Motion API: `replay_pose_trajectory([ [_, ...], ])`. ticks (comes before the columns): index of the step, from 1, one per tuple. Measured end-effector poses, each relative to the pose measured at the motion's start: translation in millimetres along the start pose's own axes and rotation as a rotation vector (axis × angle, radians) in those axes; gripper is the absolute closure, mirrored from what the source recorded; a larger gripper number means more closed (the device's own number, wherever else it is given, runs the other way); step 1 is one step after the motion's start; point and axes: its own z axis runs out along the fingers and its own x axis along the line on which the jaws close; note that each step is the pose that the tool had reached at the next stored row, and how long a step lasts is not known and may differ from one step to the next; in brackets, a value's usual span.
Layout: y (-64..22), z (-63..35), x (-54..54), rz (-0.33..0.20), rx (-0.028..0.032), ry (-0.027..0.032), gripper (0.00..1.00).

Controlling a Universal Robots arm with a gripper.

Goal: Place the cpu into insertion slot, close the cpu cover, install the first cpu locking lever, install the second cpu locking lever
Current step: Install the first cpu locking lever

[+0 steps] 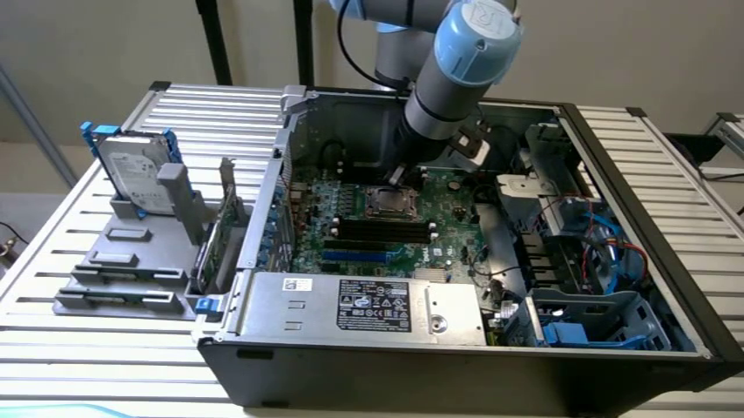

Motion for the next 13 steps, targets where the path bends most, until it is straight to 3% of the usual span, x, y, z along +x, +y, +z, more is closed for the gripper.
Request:
replay_pose_trajectory([
  [9,3.7,1.8,1.1,-0.004,0.0008,-0.0015,0.89],
  [13,4.3,2.5,0.9,-0.015,0.0049,-0.0022,0.89],
])
